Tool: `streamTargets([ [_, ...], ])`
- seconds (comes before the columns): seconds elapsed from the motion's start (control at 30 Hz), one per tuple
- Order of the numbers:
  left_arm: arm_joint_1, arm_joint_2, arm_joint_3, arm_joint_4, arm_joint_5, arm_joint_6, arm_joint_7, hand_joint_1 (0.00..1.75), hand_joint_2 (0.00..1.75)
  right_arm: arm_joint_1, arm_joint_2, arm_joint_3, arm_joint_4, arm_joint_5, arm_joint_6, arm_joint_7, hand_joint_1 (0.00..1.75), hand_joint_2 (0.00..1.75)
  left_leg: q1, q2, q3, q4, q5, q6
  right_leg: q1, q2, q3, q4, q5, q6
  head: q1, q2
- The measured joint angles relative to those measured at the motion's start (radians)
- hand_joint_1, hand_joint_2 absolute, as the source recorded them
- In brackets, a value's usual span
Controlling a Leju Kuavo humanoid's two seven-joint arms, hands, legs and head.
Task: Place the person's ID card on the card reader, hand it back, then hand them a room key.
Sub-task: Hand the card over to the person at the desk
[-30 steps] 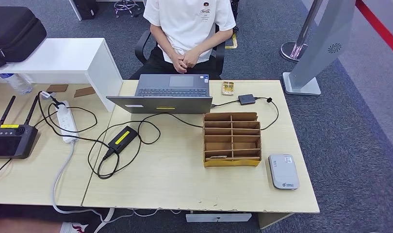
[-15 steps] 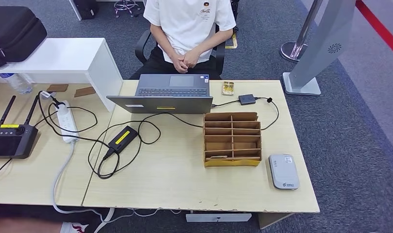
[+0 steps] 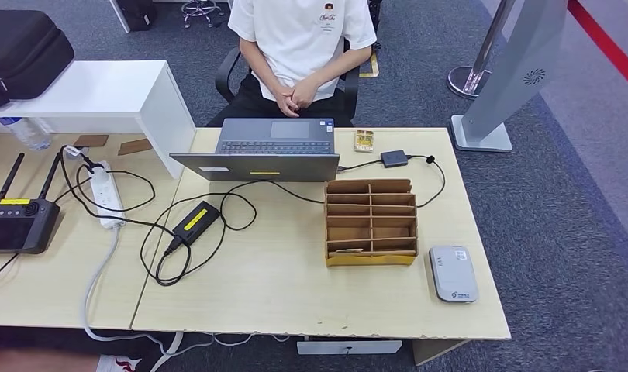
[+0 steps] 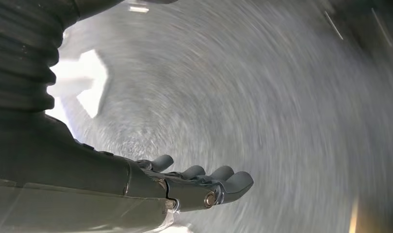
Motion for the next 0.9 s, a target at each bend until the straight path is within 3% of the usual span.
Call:
streamTargets([
  [0.07,0.010,0.021,0.026,0.031,0.061,0.100,-0.042,0.00,0.00,0.021,0.003,-0.068,-0.046,-0.013,-0.220,-0.003,0.00,1.75,0.001,0.000,0.000,0.000,0.000,-0.001,0.001,0.000,0.000,0.000,-0.001,-0.001,0.000,0.000],
  [0.13,0.033,0.072,0.060,0.061,0.102,0.124,-0.087,0.00,0.00,0.056,0.013,-0.162,-0.131,0.039,-0.309,-0.010,0.00,1.75,0.003,0.001,0.001,0.000,-0.002,-0.003,0.003,0.001,0.001,0.000,-0.002,-0.003,0.000,0.000],
  [0.27,0.120,0.181,0.204,0.100,0.124,0.125,-0.211,0.00,0.00,0.113,0.072,-0.406,-0.306,0.199,-0.310,-0.078,0.00,1.75,0.007,0.003,0.002,0.000,-0.005,-0.008,0.006,0.004,0.000,0.000,-0.005,-0.007,0.000,0.000],
  [0.37,0.181,0.233,0.319,0.115,0.125,0.125,-0.279,0.00,0.00,0.122,0.115,-0.568,-0.383,0.273,-0.310,-0.127,0.00,1.75,0.008,0.003,0.003,-0.001,-0.006,-0.010,0.007,0.005,0.000,0.001,-0.007,-0.010,0.000,0.000],
  [0.57,0.244,0.272,0.452,0.124,0.122,0.125,-0.310,0.00,0.00,0.122,0.157,-0.755,-0.454,0.332,-0.309,-0.160,0.00,1.75,0.008,0.003,0.003,-0.001,-0.007,-0.011,0.007,0.005,0.001,0.001,-0.008,-0.011,0.000,0.000],
  [0.9,0.285,0.298,0.539,0.128,0.105,0.125,-0.331,0.00,0.00,0.095,0.186,-0.907,-0.476,0.412,-0.309,-0.207,0.00,1.75,0.008,0.003,0.004,-0.001,-0.007,-0.012,0.007,0.005,0.001,0.001,-0.007,-0.012,0.000,0.000],
])
